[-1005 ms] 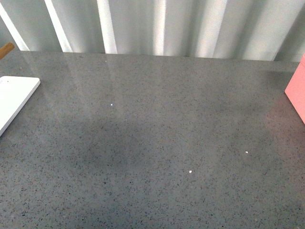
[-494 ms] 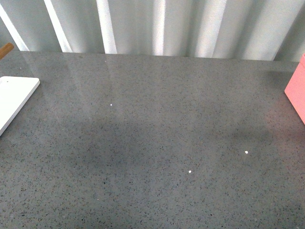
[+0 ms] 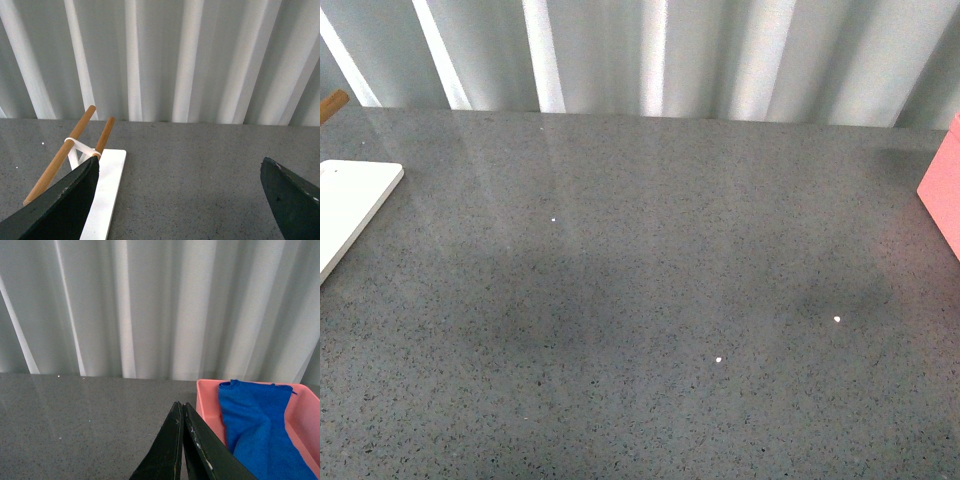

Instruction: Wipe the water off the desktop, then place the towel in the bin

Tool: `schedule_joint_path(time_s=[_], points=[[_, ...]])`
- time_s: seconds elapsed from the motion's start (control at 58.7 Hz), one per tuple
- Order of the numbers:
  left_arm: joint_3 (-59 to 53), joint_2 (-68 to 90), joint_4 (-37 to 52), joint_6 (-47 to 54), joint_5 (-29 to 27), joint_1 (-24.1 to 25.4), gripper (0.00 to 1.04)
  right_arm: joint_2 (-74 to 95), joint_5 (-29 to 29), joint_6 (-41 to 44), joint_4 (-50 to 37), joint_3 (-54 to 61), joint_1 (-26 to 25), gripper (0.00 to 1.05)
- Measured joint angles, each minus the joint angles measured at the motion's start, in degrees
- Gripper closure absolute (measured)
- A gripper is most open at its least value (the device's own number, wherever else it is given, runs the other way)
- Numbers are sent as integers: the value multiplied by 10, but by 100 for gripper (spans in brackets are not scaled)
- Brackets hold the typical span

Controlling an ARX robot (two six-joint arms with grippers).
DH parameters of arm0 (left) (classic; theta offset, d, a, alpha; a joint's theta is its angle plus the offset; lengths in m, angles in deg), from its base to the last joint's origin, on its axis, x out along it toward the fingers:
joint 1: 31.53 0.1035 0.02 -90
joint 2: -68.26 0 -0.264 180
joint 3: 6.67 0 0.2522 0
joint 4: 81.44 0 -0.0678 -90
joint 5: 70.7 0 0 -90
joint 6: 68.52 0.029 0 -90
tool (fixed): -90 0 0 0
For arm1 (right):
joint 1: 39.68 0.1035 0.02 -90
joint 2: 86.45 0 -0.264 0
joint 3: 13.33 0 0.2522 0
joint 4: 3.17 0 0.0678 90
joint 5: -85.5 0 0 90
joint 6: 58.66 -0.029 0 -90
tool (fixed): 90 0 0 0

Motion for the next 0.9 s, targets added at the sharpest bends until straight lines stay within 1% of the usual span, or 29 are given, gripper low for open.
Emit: schedule_joint_path(time_s=[0.119, 0.596, 0.63, 0.647, 0.681, 0.818, 0.852, 0.886, 0.903], points=[[0, 0, 0, 0, 0, 0, 7, -40, -1, -2, 39, 0, 0, 102], [0, 0, 0, 0, 0, 0, 7, -145, -3, -4, 143, 0, 0, 102], [0, 0, 0, 0, 0, 0, 7, -172, -3, -4, 175, 0, 0, 102], [0, 0, 0, 0, 0, 0, 7, -196, -3, -4, 210, 0, 0, 102], [0, 0, 0, 0, 0, 0, 7, -226, -3, -5, 241, 0, 0, 102], [0, 0, 0, 0, 0, 0, 7, -243, -4, -6, 245, 0, 0, 102], [0, 0, 0, 0, 0, 0, 7, -243, -4, -6, 245, 0, 0, 99], [0, 0, 0, 0, 0, 0, 7, -243, -4, -6, 245, 0, 0, 92], [0, 0, 0, 0, 0, 0, 7, -243, -4, -6, 245, 0, 0, 90]])
